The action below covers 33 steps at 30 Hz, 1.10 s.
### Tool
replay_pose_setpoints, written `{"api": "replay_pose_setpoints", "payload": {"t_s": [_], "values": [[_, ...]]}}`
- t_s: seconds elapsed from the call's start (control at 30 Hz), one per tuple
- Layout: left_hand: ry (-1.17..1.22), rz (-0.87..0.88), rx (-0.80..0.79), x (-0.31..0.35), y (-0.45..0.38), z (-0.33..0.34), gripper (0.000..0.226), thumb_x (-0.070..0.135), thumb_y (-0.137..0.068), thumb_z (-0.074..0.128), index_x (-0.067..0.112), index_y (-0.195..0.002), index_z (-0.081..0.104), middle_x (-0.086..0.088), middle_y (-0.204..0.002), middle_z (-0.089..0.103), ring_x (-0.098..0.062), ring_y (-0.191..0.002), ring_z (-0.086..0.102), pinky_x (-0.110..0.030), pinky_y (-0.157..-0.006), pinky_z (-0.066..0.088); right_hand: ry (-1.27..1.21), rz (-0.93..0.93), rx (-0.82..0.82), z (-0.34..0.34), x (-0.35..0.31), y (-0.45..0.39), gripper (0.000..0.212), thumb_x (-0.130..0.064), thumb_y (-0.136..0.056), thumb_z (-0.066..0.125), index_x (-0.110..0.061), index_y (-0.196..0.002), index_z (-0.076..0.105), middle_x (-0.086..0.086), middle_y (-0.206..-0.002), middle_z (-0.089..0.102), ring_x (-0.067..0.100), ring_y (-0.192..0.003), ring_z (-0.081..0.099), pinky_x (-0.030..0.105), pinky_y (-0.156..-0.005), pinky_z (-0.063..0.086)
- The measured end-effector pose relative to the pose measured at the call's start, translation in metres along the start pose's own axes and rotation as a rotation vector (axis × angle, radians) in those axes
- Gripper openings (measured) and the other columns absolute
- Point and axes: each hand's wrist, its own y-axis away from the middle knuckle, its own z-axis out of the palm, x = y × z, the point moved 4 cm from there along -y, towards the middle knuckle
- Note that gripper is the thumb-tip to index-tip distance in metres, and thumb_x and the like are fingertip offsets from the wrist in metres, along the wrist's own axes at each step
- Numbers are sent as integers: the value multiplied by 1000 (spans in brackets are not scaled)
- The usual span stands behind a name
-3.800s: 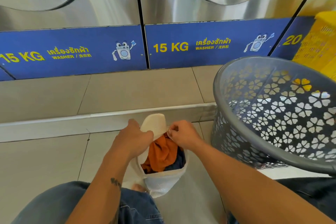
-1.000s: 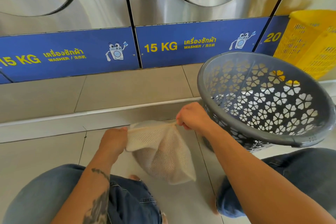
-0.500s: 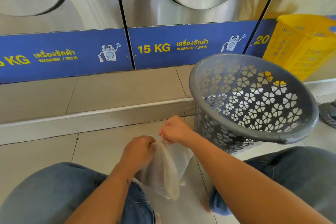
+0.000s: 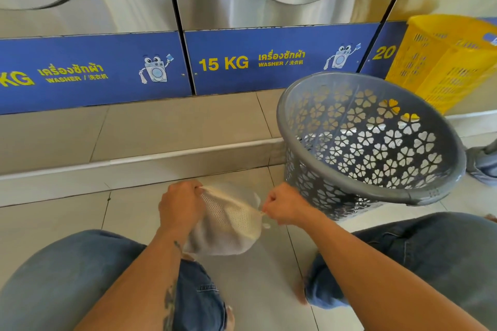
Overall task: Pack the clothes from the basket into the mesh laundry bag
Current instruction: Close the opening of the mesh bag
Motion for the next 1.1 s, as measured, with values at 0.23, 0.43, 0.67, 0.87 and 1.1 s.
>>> {"api": "replay_pose_setpoints", "payload": {"t_s": [0.23,0.43,0.67,0.87,1.1], "values": [[32,-179,-21,-15,3,-3,23,22,-95,51,21,-99,74,-5,-91,70,-25,-77,63,-30,-66,50,69,-56,137,-5,-20,-1,25,-9,-80,56,-11,-55,60,5,-62,61,24,-65,64,35,-61,55],[138,-242,-191,-21,10,5,20,22,-91,55,26,-82,73,1,-85,70,-16,-70,59,-27,-64,44,-64,-30,30,15,6,2,19,-14,-84,58,-9,-89,75,10,-96,76,28,-95,71,47,-85,59],[255,-227,-172,-4,1,4,20,22,-91,58,25,-79,73,4,-86,69,-18,-79,61,-28,-73,43,-34,-115,-297,28,-18,22,102,-38,-75,82,-36,-155,20,5,-150,35,30,-134,41,46,-111,38],[381,-217,-285,0,7,11,10,27,-90,65,27,-84,73,8,-93,69,-14,-88,62,-30,-81,47,198,-177,41,46,0,2,44,-25,-92,55,-36,-134,48,6,-120,60,31,-105,62,47,-88,56],[477,-295,-550,3,16,22,13,25,-91,60,24,-88,73,3,-92,73,-14,-84,71,-30,-75,56,201,-82,152,17,2,-3,23,-7,-93,50,-19,-103,68,4,-97,66,29,-95,65,36,-75,52]]}}
